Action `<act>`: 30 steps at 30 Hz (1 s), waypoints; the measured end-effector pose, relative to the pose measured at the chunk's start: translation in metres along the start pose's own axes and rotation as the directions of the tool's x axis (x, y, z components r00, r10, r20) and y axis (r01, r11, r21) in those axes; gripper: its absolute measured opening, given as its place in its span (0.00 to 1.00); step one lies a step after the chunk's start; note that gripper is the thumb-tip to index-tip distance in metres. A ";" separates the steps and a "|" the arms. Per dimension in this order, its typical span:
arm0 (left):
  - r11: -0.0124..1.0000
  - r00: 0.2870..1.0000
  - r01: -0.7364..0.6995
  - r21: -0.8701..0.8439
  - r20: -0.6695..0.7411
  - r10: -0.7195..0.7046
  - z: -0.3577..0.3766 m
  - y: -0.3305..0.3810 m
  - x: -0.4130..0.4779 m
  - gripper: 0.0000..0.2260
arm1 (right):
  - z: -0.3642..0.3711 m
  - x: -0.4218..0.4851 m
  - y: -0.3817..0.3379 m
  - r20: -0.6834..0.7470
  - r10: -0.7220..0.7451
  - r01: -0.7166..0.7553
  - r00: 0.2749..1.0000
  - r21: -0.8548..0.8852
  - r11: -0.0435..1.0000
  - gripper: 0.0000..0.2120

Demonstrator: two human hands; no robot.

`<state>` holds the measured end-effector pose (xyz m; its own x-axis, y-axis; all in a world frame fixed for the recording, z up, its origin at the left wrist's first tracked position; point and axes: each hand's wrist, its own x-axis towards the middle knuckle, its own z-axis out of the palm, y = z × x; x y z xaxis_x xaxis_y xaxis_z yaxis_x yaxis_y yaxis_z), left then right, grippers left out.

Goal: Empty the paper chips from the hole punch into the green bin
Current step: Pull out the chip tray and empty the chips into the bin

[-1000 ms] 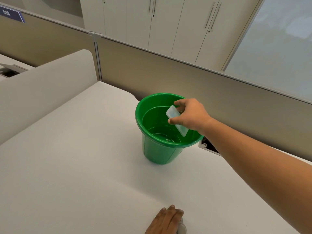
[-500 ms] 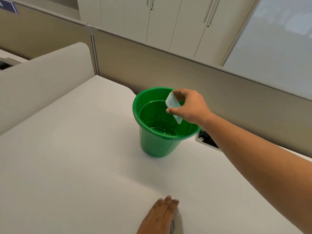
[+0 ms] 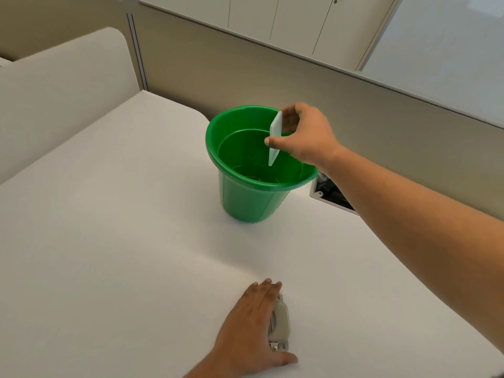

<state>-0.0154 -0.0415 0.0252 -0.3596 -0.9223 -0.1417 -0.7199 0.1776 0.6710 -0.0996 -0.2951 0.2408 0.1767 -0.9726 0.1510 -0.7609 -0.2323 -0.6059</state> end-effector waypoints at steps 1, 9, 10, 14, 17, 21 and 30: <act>1.000 1.000 -0.006 0.001 -0.008 0.006 -0.001 0.001 0.000 0.56 | 0.000 0.000 0.000 -0.007 0.002 -0.002 1.000 0.007 1.000 0.31; 0.998 0.998 -0.056 -0.011 -0.020 0.056 -0.006 0.006 -0.002 0.54 | -0.001 0.000 0.001 0.049 0.064 -0.061 0.997 -0.063 0.996 0.33; 0.998 0.998 -0.060 -0.008 -0.017 0.060 -0.005 0.005 -0.002 0.54 | -0.002 0.001 0.002 0.047 0.065 -0.062 0.997 -0.062 0.996 0.33; 0.999 0.998 -0.052 -0.007 -0.033 0.052 -0.002 0.004 -0.001 0.54 | -0.006 0.002 0.002 0.031 0.066 -0.064 0.997 -0.040 0.997 0.32; 0.997 0.996 -0.078 0.001 -0.036 0.078 -0.003 0.004 -0.002 0.54 | -0.005 0.002 0.006 0.059 0.085 -0.082 0.995 -0.042 0.996 0.32; 0.995 0.994 -0.096 0.009 -0.052 0.096 0.001 0.001 0.001 0.56 | -0.004 -0.002 0.008 0.063 0.098 -0.100 0.993 0.023 0.995 0.32; 0.991 0.995 -0.100 -0.092 -0.037 0.097 0.000 -0.012 -0.002 0.53 | -0.028 -0.013 0.005 0.042 0.374 -0.269 0.927 0.767 0.583 0.16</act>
<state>-0.0059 -0.0416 0.0171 -0.4054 -0.9129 -0.0487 -0.6225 0.2367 0.7460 -0.1226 -0.2835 0.2578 -0.0945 -0.9884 -0.1189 -0.0125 0.1207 -0.9926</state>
